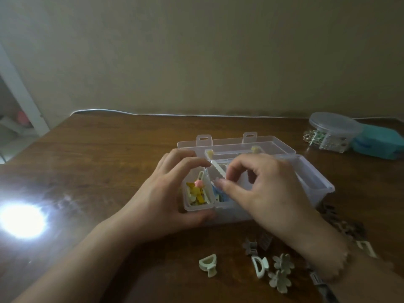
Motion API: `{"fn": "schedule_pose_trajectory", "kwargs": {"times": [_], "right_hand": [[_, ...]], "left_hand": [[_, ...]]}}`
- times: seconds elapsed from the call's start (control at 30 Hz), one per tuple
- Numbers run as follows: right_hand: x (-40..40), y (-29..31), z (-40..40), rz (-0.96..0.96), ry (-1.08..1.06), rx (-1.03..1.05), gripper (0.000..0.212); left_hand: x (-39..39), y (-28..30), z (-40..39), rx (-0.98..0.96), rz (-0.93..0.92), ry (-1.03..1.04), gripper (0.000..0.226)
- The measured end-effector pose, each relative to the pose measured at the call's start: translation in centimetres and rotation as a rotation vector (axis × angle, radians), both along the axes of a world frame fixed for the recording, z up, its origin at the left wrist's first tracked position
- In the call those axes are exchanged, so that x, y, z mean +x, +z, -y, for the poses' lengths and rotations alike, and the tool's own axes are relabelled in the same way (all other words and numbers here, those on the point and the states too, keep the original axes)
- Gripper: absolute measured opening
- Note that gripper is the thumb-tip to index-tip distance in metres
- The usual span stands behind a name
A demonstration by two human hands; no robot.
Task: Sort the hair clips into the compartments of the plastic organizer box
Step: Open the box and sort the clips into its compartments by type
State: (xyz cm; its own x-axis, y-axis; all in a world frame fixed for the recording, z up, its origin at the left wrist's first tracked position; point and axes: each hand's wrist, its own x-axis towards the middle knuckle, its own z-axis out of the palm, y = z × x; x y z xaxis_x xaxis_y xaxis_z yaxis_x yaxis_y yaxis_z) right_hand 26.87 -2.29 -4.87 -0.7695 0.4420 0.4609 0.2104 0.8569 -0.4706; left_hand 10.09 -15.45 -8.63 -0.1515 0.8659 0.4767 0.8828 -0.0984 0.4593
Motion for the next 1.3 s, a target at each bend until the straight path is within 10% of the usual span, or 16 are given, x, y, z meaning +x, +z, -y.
{"fn": "schedule_pose_trajectory", "kwargs": {"times": [0.27,0.43,0.63,1.03,1.3], "right_hand": [[3.8,3.2,-2.3,-0.082,0.013,-0.105,0.036],[8.7,6.5,-5.6,0.693,-0.022,-0.290,0.025],[7.4,4.9,-4.7,0.947,-0.058,-0.144,0.041],[4.5,1.6,-0.8,1.017,0.056,0.138,0.033],[4.4,2.6,-0.6,0.847,0.120,0.148,0.017]], "left_hand": [[0.1,0.3,0.2,-0.069,-0.030,0.010,0.068],[-0.7,0.8,0.7,-0.105,-0.150,0.041,0.065],[1.6,1.9,1.1,-0.004,-0.327,-0.011,0.065],[5.7,2.0,-0.2,-0.061,-0.584,-0.287,0.024],[4.6,2.2,0.7,0.144,-0.402,-0.226,0.017]]}}
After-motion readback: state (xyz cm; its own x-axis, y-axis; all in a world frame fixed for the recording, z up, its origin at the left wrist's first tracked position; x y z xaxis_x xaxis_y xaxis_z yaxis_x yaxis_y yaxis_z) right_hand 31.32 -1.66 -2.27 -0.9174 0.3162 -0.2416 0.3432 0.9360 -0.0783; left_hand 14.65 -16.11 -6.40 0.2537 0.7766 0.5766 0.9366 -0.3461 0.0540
